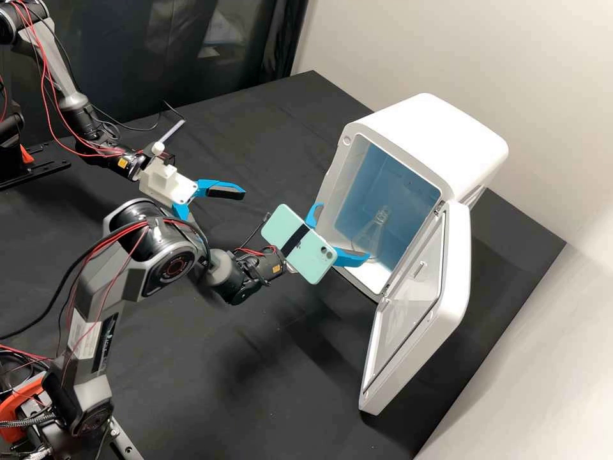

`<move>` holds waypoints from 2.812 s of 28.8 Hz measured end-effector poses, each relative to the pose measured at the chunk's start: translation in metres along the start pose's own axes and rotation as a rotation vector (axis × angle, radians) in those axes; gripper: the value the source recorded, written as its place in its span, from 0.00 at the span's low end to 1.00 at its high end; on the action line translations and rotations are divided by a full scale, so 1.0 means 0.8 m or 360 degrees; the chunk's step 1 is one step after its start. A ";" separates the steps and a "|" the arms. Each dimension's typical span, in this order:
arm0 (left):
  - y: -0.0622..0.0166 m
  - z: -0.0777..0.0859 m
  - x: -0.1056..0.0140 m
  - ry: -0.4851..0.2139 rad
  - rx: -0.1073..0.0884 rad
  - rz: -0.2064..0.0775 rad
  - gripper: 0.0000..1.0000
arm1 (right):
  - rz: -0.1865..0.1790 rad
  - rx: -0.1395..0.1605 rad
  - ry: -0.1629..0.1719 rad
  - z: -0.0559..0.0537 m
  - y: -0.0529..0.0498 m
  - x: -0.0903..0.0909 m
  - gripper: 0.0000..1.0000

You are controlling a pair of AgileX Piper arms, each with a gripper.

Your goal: Take the flask out of the incubator

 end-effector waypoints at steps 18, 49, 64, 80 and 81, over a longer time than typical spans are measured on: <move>0.0003 -0.002 0.000 0.0004 0.0003 0.0000 1.00 | -0.0028 -0.0047 -0.0041 -0.006 -0.005 0.051 1.00; 0.0004 -0.002 0.000 0.0005 0.0002 0.0001 1.00 | -0.0016 -0.0107 -0.0137 -0.001 0.011 0.113 1.00; -0.0027 -0.004 -0.003 0.0011 0.0003 -0.0015 1.00 | -0.0002 -0.0154 -0.0172 -0.025 0.007 0.147 1.00; -0.0032 -0.004 -0.003 0.0011 0.0003 -0.0018 1.00 | -0.0019 -0.0179 -0.0195 -0.030 0.009 0.180 1.00; -0.0032 -0.004 -0.003 0.0011 0.0003 -0.0018 1.00 | -0.0035 -0.0174 -0.0205 -0.029 0.007 0.181 1.00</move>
